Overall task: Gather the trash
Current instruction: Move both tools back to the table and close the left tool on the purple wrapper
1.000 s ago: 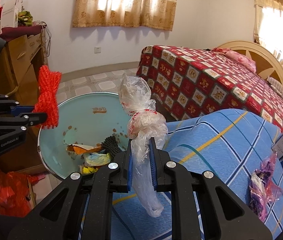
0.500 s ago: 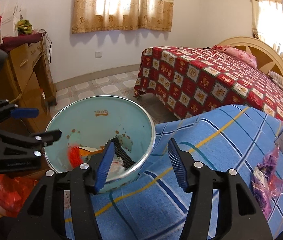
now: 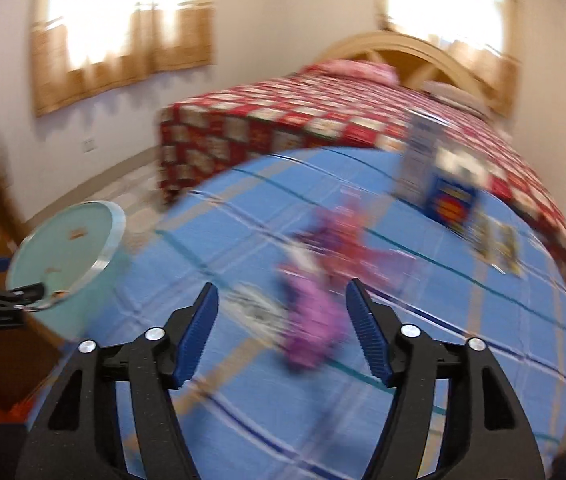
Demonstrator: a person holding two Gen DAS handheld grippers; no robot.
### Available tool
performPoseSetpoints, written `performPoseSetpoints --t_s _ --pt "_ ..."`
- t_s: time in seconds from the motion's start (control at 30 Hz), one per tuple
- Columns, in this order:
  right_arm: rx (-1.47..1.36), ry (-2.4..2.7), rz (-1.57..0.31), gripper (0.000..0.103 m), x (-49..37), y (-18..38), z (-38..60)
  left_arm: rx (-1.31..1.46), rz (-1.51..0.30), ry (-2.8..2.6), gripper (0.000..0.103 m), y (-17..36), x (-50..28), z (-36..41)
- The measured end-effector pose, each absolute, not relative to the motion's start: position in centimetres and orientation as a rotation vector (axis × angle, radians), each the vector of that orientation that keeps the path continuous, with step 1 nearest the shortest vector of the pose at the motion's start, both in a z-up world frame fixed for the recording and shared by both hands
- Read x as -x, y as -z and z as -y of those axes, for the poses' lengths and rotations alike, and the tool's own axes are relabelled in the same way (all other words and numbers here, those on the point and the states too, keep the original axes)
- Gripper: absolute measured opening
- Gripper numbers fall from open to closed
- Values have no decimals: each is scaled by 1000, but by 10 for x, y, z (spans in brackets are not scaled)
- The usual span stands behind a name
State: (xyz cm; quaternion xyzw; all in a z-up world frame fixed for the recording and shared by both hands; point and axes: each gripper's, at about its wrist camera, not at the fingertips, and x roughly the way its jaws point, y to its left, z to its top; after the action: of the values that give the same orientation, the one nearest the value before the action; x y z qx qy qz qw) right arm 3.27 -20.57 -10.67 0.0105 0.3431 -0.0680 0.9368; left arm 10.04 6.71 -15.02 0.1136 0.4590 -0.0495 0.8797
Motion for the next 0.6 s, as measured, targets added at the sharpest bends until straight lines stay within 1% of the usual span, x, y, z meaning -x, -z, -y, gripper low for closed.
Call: performPoseSetpoints --t_s 0.1,0.37,0.6 --pt "-46 231 -763 69 -29 120 233 -251 -942 119 97 149 -100 -50" --pt "-49 251 -857 70 -41 140 250 -262 -932 139 97 147 -100 -30" --pt "-33 146 -851 70 -65 147 214 -237 -935 114 97 145 -105 -34"
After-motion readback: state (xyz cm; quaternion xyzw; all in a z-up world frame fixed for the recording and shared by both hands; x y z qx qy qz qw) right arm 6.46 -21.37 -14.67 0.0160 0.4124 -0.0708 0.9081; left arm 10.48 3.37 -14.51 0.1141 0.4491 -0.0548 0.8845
